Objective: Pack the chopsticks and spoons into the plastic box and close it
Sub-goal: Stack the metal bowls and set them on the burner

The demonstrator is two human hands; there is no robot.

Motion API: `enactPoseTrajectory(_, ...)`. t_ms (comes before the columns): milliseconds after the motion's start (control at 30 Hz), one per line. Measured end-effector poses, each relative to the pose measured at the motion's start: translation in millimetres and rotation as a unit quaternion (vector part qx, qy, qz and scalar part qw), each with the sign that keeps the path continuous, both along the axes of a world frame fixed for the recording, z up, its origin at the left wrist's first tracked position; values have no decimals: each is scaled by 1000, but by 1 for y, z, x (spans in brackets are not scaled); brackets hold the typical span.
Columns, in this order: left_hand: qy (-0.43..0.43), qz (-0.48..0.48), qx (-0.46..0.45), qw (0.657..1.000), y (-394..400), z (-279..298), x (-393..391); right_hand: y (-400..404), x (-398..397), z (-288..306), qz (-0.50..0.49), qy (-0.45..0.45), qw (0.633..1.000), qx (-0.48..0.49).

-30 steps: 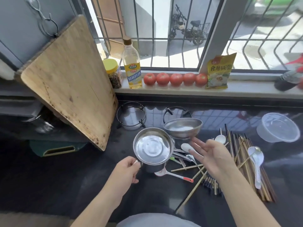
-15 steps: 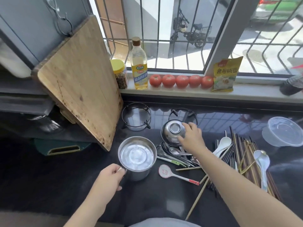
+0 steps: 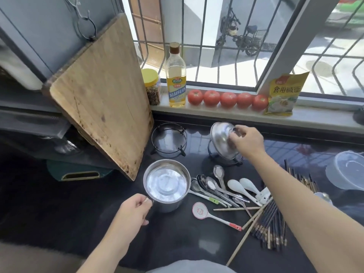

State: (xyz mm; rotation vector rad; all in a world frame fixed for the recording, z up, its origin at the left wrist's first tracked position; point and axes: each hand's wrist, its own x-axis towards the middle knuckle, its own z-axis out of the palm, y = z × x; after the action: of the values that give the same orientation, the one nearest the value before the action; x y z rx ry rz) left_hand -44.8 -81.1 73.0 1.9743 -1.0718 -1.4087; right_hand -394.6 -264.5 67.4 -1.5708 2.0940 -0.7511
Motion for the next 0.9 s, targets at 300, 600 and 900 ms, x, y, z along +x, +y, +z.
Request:
enactPoseTrajectory(300, 20, -55, -20, 998, -5, 4, -43, 108, 67, 60, 235, -26, 971, -36)
enactPoseTrajectory(600, 30, -50, -19, 998, 6, 10, -52, 128, 93, 33, 284, 67, 954, -60)
enactPoseTrajectory(900, 82, 42, 10, 996, 15, 3, -38, 124, 108, 27, 318, -51, 947, -16)
